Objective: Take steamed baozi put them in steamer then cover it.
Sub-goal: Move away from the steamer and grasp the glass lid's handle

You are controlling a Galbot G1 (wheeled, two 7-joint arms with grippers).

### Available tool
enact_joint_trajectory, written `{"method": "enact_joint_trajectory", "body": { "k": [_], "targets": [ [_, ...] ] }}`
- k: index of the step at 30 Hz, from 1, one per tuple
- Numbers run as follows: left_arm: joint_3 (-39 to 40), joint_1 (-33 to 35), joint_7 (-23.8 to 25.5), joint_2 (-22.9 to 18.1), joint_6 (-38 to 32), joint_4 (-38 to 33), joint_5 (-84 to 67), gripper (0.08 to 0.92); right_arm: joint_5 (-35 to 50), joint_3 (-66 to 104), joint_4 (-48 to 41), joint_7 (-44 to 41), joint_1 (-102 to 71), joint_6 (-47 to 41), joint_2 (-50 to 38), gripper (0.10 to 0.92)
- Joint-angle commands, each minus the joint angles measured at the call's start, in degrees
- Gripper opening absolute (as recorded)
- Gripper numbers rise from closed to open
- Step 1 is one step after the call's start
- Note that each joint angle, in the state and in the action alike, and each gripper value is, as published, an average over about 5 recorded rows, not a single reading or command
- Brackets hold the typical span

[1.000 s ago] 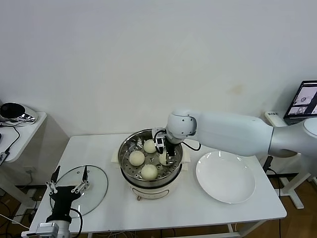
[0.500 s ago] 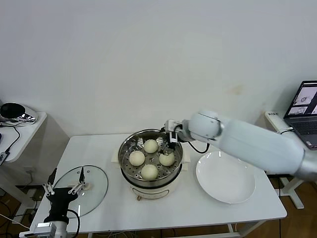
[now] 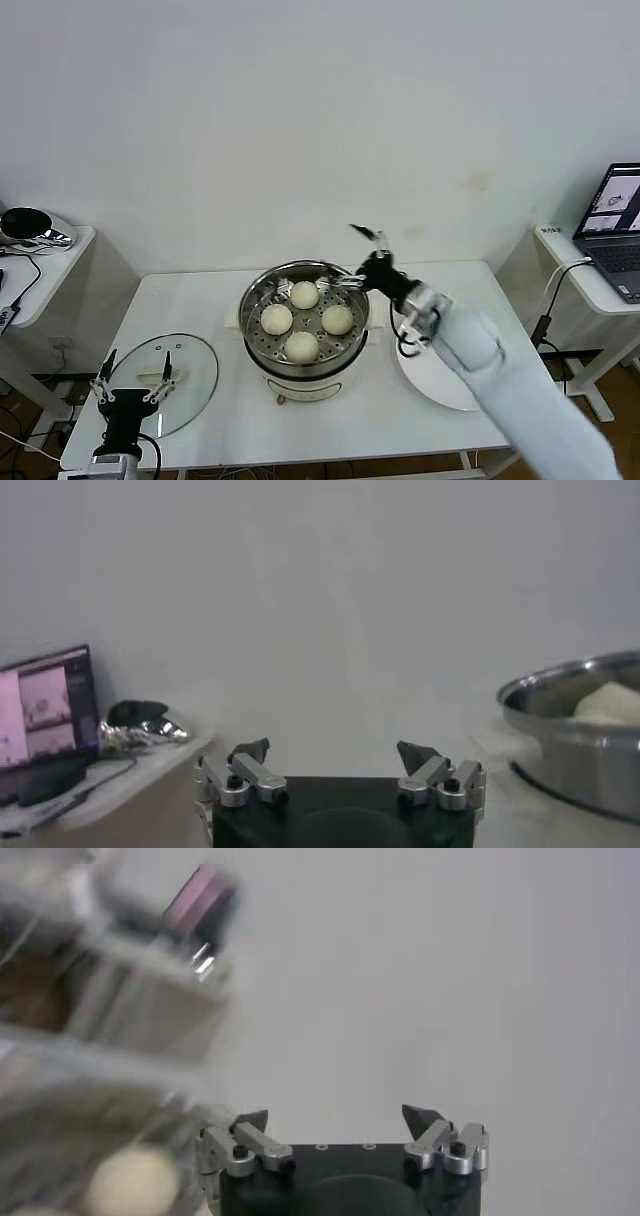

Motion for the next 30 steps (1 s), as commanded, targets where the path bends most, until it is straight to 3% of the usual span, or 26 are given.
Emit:
{"method": "enact_joint_trajectory", "body": {
  "k": [1, 6, 9, 23, 30],
  "targets": [
    [-3.23, 0.58, 0.76, 6.85, -3.09, 9.52, 42.3, 0.823, -4.61, 39.34, 10.85, 3.32, -37.0, 10.3, 19.31, 0.823],
    [-3.53, 4.44, -0.41, 9.33, -4.64, 11.95, 59.02, 0.823, -3.1, 44.36, 11.74, 6.38, -41.14, 8.54, 20.92, 0.823],
    [-2.15, 3.19, -1.11, 9.78, -4.63, 14.15, 63.24, 0.823, -2.41, 46.87, 11.52, 8.25, -41.26, 7.86, 21.64, 0.823],
    [0.95, -9.61, 0.68, 12.33, -3.17, 27.35, 64.16, 0.823, -1.99, 49.39, 11.15, 10.48, -42.44, 8.45, 23.77, 0.823],
    [0.86, -12.97, 1.38, 13.16, -2.84, 28.7, 62.81, 0.823, -1.82, 49.78, 11.27, 10.47, -42.84, 8.64, 23.99, 0.823]
  ]
}}
